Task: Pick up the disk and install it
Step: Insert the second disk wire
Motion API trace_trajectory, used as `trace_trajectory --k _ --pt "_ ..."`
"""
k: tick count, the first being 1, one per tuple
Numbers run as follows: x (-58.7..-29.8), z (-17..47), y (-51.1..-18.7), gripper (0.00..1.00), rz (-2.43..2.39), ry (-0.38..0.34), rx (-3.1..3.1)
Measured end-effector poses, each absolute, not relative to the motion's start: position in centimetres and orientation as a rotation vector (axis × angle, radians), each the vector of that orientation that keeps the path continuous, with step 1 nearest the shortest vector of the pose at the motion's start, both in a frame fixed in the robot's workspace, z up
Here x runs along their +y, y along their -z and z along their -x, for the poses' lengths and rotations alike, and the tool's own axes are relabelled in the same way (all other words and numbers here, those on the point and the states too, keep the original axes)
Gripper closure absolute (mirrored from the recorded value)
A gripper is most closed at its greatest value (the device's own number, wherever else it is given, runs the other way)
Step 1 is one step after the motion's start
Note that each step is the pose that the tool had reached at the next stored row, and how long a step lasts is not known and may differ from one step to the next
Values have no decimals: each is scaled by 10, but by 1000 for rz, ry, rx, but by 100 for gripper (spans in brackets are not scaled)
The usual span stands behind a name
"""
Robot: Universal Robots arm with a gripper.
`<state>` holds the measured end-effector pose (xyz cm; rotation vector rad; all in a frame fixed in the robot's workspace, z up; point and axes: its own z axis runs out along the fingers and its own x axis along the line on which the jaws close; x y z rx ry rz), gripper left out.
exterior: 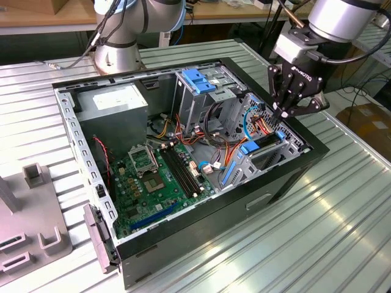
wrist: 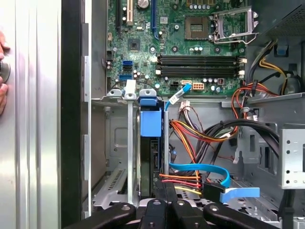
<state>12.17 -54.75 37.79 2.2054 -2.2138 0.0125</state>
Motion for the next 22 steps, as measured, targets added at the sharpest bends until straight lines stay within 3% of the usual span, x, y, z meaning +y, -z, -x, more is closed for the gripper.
trace_trajectory --k 9,16,22 --pt "-539 -122 -389 89 -2198 7 -2205" --pt "-506 -122 -394 89 -2203 12 -2190" --pt "-501 -122 -393 89 -2193 -18 -2173"
